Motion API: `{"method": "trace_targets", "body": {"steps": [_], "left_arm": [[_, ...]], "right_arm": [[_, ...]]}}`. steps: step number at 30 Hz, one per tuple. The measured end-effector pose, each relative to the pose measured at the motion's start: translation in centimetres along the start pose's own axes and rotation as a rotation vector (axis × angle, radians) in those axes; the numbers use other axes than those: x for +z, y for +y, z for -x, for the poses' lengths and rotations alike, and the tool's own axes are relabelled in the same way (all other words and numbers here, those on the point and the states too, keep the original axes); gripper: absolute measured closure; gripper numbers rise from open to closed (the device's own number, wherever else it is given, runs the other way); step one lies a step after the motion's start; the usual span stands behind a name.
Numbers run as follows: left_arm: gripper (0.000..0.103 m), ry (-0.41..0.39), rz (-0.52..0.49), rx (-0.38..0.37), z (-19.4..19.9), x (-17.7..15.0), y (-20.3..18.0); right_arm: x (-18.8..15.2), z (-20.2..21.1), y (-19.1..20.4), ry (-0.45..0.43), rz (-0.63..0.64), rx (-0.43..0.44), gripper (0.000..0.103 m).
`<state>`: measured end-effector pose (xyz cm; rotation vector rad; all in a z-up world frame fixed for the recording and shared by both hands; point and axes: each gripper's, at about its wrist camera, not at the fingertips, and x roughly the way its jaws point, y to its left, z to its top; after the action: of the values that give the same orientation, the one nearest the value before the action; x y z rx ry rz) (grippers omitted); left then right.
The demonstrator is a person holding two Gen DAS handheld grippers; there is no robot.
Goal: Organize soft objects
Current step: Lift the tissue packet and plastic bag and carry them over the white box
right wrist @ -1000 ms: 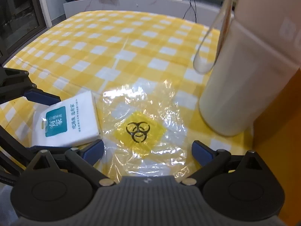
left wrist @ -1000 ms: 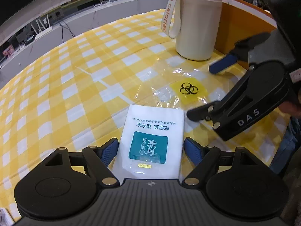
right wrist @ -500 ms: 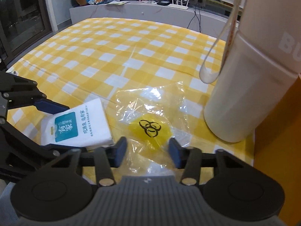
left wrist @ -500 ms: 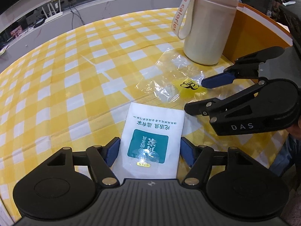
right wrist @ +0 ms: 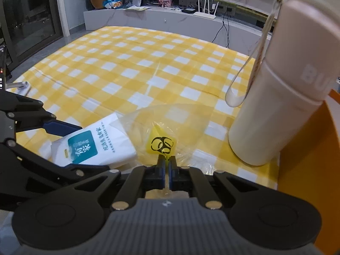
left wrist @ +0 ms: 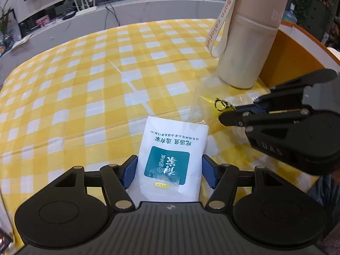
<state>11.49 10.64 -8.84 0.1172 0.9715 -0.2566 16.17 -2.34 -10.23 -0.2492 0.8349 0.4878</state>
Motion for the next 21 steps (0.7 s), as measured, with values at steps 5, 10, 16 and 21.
{"method": "trace_targets", "body": {"steps": [5,10,16,21], "left_arm": [[0.030,-0.032,0.033,0.030,2.6,-0.1,-1.1],[0.030,-0.068,0.054,0.043,5.1,-0.1,-2.7],[0.030,-0.113,0.057,0.035,7.5,0.3,-5.3],[0.030,-0.148,0.059,0.004,8.9,1.3,-7.7]], "right_arm": [[-0.3,3.2,-0.4,-0.039,-0.017,0.013,0.103],[-1.0,7.0,-0.9,-0.082,-0.034,0.033,0.103],[-2.3,11.6,-2.4,-0.143,-0.072,0.041,0.103],[-3.8,15.2,-4.5,-0.198,-0.121,0.026,0.103]]}}
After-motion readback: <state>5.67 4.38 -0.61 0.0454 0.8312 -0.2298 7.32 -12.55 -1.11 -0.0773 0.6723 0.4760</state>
